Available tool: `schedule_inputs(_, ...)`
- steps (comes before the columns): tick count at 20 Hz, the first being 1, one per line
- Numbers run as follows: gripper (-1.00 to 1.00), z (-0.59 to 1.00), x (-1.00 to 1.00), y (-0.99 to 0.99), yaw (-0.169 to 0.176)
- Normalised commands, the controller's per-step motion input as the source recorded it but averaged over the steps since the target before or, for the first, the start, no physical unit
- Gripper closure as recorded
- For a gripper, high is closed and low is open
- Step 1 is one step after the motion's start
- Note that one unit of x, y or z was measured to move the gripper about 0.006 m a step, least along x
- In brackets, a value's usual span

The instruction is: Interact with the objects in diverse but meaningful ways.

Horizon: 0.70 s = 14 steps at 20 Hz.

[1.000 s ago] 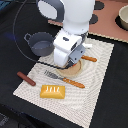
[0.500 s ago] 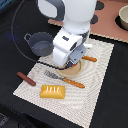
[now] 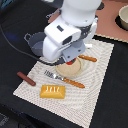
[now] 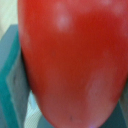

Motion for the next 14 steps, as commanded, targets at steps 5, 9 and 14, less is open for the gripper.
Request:
schedule_inputs(5, 1.0, -0.21, -1.0, -0.13, -0.03)
schedule_inputs(9, 1.0, -0.12, -1.0, -0.06, -0.008)
schedule_inputs(14, 1.0, -0.07, -1.0, 0.0, 0.0)
